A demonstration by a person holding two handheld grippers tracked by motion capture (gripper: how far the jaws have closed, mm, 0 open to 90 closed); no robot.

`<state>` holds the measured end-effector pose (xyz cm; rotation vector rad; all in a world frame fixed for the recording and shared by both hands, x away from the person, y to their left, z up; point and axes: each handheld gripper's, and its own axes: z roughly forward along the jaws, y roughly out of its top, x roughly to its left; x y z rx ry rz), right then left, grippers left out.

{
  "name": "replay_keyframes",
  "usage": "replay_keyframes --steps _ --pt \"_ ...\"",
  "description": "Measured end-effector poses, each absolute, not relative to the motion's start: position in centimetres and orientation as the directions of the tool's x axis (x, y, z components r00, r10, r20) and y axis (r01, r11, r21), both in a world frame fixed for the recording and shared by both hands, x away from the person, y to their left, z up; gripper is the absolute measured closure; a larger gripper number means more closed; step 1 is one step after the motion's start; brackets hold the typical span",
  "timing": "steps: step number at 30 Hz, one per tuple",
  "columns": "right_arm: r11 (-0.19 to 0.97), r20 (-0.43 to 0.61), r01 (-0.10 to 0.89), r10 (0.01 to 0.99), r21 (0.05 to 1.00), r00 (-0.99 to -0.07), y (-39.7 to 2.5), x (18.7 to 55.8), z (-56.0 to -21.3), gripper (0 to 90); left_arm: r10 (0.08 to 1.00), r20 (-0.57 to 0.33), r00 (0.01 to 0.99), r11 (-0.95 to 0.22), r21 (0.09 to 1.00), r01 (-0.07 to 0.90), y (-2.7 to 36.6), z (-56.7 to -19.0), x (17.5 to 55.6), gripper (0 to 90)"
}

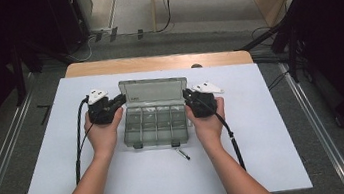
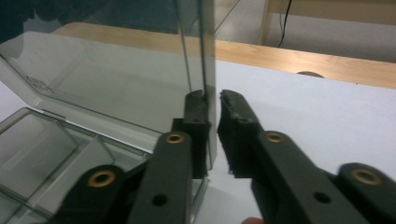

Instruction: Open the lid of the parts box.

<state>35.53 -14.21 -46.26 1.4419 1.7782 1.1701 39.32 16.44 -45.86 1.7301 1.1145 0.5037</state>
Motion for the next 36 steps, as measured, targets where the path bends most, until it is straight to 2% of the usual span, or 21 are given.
replay_keyframes --steps 11,22,36 --pt "0.018 0.115 0.485 0.963 0.874 -0.244 -14.3 36.4 -46.3 87.6 0.853 -0.185 0.487 -0.072 0.883 0.463 16.4 -46.1 40.4 82.2" --pt "0.002 0.152 0.513 0.954 0.858 -0.258 -14.8 37.9 -46.2 87.8 0.868 -0.149 0.474 -0.096 0.886 0.454 16.1 -46.4 41.2 85.5" --pt "-0.035 0.222 0.560 0.938 0.828 -0.268 -15.3 39.8 -46.4 87.5 0.879 -0.163 0.448 -0.089 0.866 0.491 15.9 -46.4 42.2 86.6"
